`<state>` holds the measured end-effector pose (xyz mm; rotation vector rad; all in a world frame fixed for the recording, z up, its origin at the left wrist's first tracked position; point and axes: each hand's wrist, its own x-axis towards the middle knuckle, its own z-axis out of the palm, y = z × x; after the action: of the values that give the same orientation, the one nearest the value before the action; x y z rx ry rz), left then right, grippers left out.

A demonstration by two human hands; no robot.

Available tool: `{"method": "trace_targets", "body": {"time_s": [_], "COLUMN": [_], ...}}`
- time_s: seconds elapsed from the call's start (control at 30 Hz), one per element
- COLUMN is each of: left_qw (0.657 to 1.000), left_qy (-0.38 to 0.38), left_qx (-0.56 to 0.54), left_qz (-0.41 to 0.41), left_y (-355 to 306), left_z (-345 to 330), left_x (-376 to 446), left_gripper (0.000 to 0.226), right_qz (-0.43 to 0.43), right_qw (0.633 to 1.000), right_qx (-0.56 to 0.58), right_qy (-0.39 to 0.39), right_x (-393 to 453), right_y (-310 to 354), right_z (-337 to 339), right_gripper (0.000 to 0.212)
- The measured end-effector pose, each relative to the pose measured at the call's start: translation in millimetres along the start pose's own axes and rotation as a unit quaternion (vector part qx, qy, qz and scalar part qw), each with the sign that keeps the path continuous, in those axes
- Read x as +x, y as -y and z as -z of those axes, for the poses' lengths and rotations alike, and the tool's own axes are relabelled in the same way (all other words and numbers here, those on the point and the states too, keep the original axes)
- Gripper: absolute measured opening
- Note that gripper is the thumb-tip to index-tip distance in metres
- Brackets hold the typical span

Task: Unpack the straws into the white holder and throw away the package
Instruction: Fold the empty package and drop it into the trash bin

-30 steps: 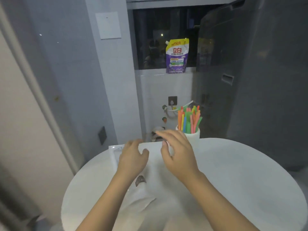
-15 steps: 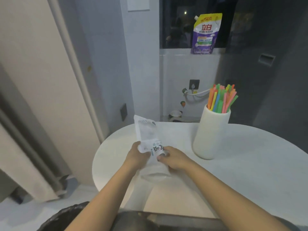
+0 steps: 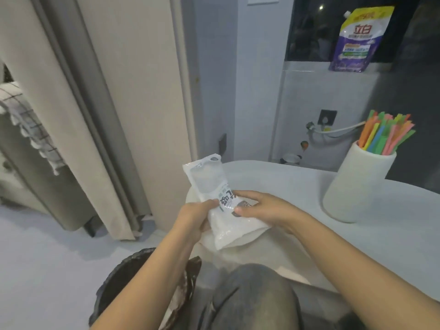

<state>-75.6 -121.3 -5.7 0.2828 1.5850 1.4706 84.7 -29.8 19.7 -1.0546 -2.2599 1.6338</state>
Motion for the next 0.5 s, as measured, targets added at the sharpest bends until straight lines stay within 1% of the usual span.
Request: {"method": "trace_targets", "body": {"time_s": [0.1, 0.17, 0.3, 0.4, 0.43, 0.5], "left_qw": [1.000, 0.999, 0.998, 0.994, 0.992, 0.988], "left_qy": [0.003, -0.001, -0.055, -0.107, -0.123, -0.119], "left_qx": [-0.009, -0.017, -0.021, 0.020, 0.037, 0.068], "left_qz": [0.030, 0.038, 0.025, -0.007, 0.008, 0.069], "left_y": [8.5, 14.0, 29.2, 40.6, 45.0, 55.1], "left_z": [31.1, 51.8, 100.5, 133.3, 143.0, 157.7], "left_x": [-18.4, -28.4, -43.5, -47.6, -49.0, -51.0], "left_gripper": [0.007, 0.013, 0.028, 0.034, 0.034, 0.025], "right_qz": [-0.015, -0.041, -0.047, -0.043, -0.048, -0.068], "right_qw": [0.998, 0.993, 0.979, 0.962, 0.954, 0.939], "right_qx": [-0.054, -0.075, -0.151, -0.187, -0.200, -0.235], "right_qy": [0.038, 0.075, 0.132, 0.196, 0.217, 0.242], "right_x": [-6.3, -8.1, 1.8, 10.7, 14.4, 21.6], "right_y": [13.5, 24.4, 41.9, 51.9, 53.8, 53.7], "right_z": [-19.8, -37.7, -80.6, -112.9, -124.4, -145.2], "right_gripper": [0.055, 0.056, 0.041, 0.033, 0.032, 0.040]}}
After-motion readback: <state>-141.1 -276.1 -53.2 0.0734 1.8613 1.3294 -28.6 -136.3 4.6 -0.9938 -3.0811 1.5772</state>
